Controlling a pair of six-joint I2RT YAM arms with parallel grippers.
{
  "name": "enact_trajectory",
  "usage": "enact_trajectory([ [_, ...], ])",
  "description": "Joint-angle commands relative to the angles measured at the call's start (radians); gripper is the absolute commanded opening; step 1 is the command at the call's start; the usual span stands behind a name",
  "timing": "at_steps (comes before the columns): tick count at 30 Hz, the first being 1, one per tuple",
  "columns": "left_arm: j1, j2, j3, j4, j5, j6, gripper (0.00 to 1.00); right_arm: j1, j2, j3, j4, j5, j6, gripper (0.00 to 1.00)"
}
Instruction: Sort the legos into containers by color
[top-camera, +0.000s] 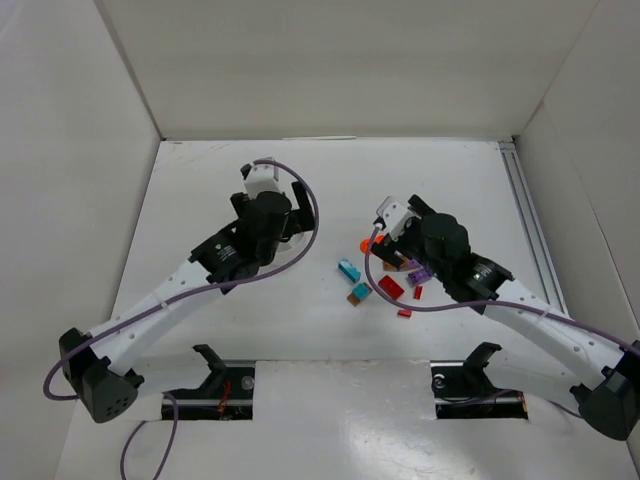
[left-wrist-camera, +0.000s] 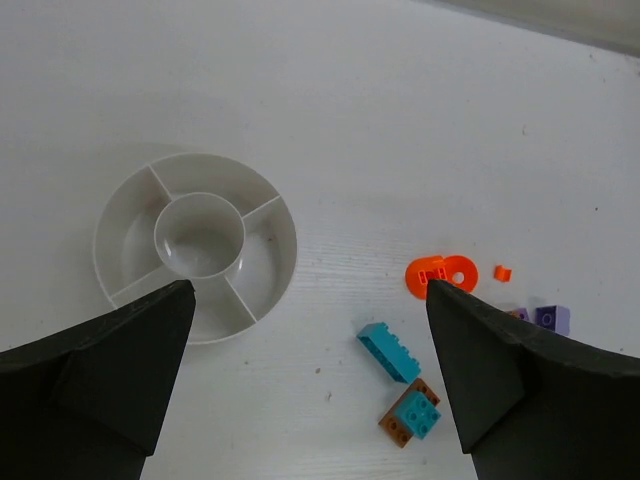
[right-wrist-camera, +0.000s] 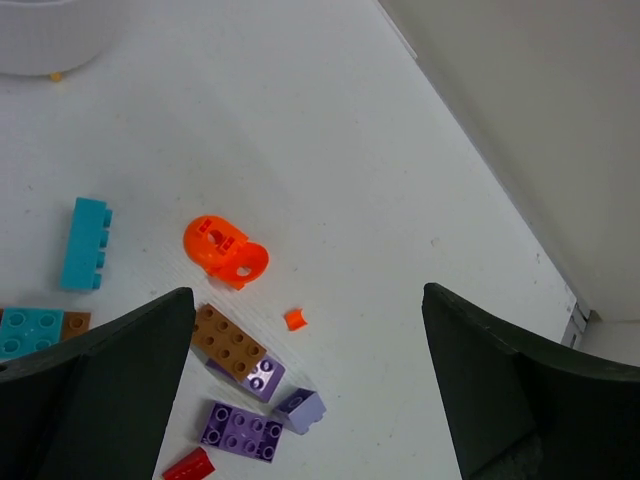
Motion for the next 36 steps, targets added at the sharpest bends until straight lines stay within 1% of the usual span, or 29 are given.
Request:
enact_trajectory([
  [1,-0.003,-0.089,-0.004,0.039,-0.08,-0.048,1.0,0.012,-0.016,0.006,0.021,-0.019,0.01,1.0],
  [3,-0.003,-0.155,-0.061,0.111,-0.042,0.007,1.0,0.021,-0.016,-0.017,0.041,0.026,0.073,1.0],
  [4,-0.003,-0.172,-0.096,0.153,-0.042,0.046,1.0,0.021,-0.016,-0.026,0.041,0.084,0.114,1.0],
  [5,-0.003,-0.187,-0.096,0.153,-0.054,0.047,1.0,0.021,-0.005,-0.026,0.041,0.084,0.14,1.0],
  [6,-0.003,-0.2,-0.096,0.142,-0.068,0.038,1.0,0.021,0.017,-0.014,0.041,0.075,0.122,1.0],
  [8,-0.003,-0.236,-0.096,0.107,-0.103,0.018,1.0,0.021,0.053,0.007,0.041,-0.007,0.085,1.0],
  [10,-0.003,-0.281,-0.096,0.095,-0.103,0.002,1.0,0.021,0.117,0.026,0.059,-0.017,0.085,1.0],
  [12,-0.003,-0.313,-0.135,0.095,-0.103,0.002,1.0,0.021,0.174,0.046,0.059,-0.069,0.076,1.0],
  [14,-0.003,-0.357,-0.168,0.095,-0.103,-0.007,1.0,0.021,0.26,0.081,0.059,-0.147,0.067,0.97],
  [17,-0.003,-0.391,-0.188,0.073,-0.103,-0.033,1.0,0.048,0.356,0.101,0.084,-0.161,0.067,0.94],
  [21,-0.003,-0.392,-0.188,0.014,-0.134,-0.088,1.0,0.058,0.464,0.139,0.094,-0.215,0.067,0.85],
  [25,-0.003,-0.392,-0.198,-0.006,-0.125,-0.108,1.0,0.079,0.55,0.173,0.122,-0.265,0.067,0.83],
  [30,-0.003,-0.364,-0.207,-0.058,-0.125,-0.165,1.0,0.088,0.647,0.195,0.14,-0.266,0.119,0.76],
  [31,-0.003,-0.364,-0.207,-0.071,-0.135,-0.175,1.0,0.088,0.669,0.195,0.14,-0.266,0.119,0.76],
  [34,-0.003,-0.355,-0.207,-0.1,-0.145,-0.206,1.0,0.088,0.697,0.195,0.15,-0.256,0.143,0.73],
  [36,-0.003,-0.355,-0.207,-0.1,-0.145,-0.206,1.0,0.088,0.697,0.195,0.15,-0.215,0.154,0.71],
])
